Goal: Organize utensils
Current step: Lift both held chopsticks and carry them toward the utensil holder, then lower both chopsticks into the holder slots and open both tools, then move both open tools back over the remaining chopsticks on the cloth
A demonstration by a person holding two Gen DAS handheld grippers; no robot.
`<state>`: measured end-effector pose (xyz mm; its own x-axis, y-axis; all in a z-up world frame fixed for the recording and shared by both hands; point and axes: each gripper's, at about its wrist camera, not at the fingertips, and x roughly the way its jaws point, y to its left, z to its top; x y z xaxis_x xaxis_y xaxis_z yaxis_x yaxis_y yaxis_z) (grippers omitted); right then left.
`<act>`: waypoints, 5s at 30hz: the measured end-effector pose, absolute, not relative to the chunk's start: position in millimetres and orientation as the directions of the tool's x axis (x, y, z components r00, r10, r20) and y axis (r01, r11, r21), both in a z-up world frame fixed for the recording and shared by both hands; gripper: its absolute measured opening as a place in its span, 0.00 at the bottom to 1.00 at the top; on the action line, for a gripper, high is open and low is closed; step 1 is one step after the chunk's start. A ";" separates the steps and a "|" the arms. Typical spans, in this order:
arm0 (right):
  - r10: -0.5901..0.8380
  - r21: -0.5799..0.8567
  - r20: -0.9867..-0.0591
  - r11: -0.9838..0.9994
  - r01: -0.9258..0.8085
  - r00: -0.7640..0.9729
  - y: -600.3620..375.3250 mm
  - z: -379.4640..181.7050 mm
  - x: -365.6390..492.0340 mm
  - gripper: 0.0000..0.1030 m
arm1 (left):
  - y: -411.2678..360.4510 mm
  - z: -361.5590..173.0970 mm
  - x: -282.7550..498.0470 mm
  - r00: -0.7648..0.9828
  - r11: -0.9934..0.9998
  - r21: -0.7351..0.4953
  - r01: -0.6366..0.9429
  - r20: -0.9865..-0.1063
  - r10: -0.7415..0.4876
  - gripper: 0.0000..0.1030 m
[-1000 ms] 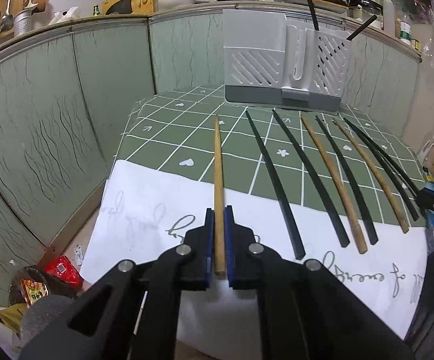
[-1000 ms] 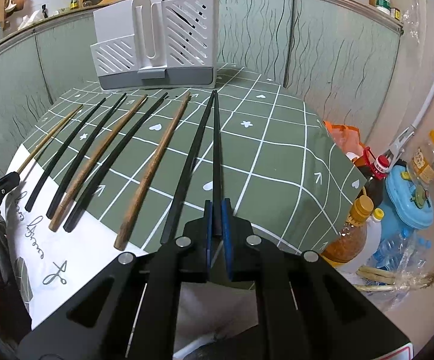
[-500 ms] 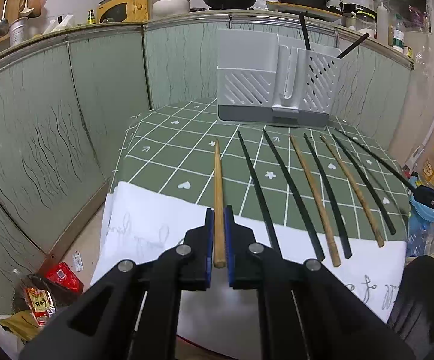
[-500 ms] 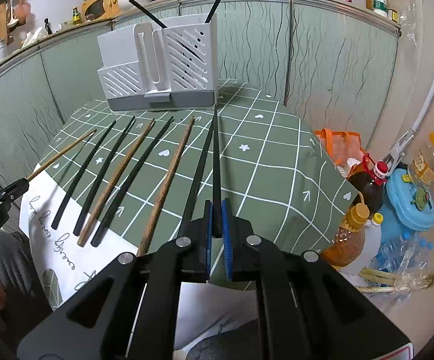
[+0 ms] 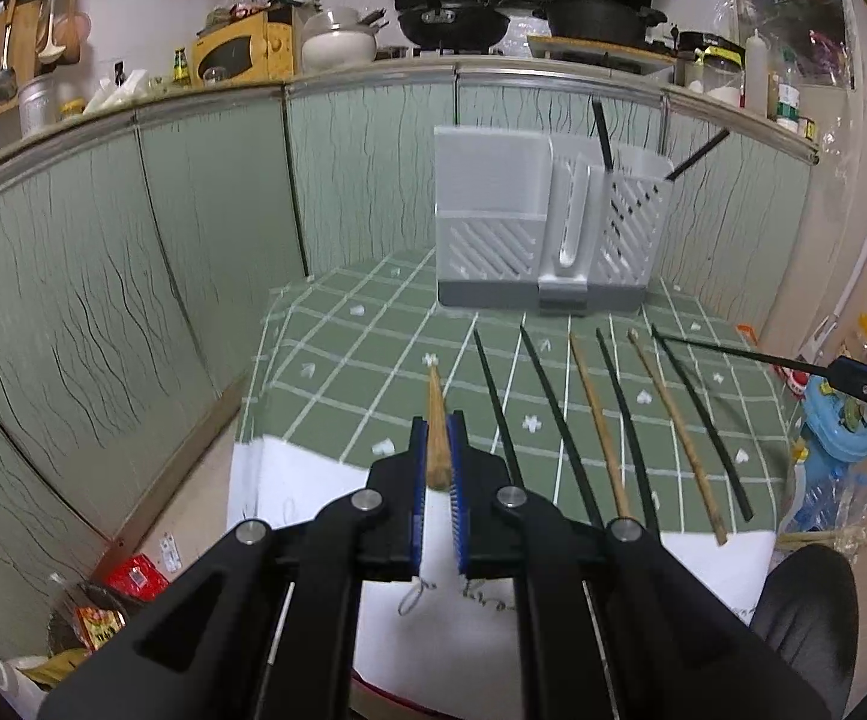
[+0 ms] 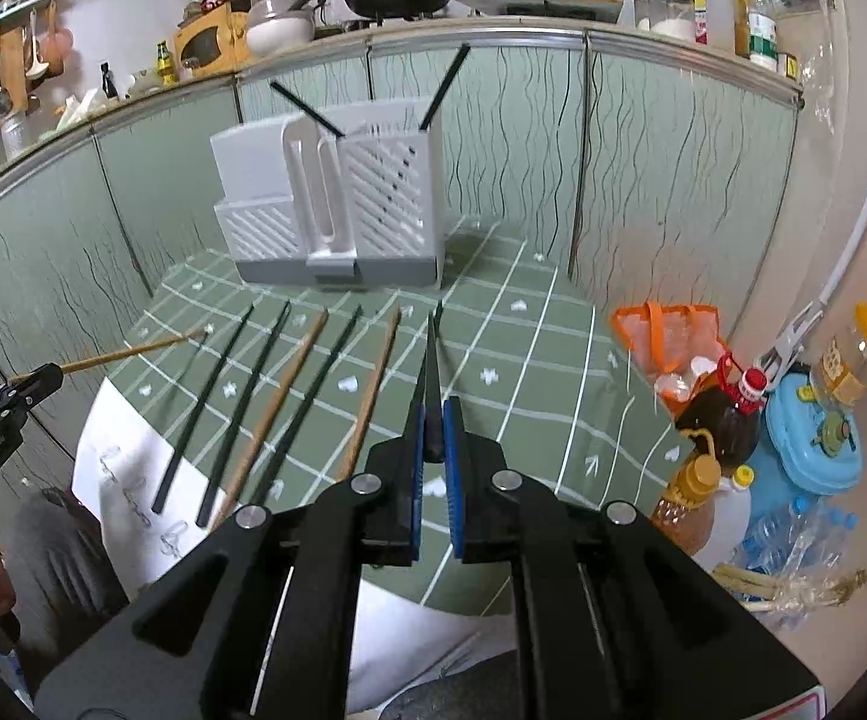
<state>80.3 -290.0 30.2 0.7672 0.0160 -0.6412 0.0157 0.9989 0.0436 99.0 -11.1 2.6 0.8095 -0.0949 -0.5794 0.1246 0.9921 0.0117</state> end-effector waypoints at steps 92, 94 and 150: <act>0.186 0.159 -0.536 0.980 -0.118 0.824 -326.2 152.6 293.8 0.06 | -152.3 120.6 301.5 0.695 0.868 -0.072 0.491 -0.568 -0.441 0.08; 0.193 0.168 -0.545 0.978 -0.120 0.816 -326.2 145.4 297.7 0.06 | -152.4 112.1 306.5 0.686 0.869 -0.078 0.489 -0.581 -0.438 0.08; 0.066 -0.023 -0.565 0.995 -0.095 0.822 -300.5 98.4 127.3 0.92 | -61.6 88.6 152.4 0.804 0.913 0.015 0.408 -0.480 -0.351 0.96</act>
<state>127.3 -300.5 98.4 0.8224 0.0658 -0.5650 -0.0953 0.9952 -0.0228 152.4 -61.6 88.6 0.8037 -0.3513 -0.4803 0.4078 0.9129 0.0146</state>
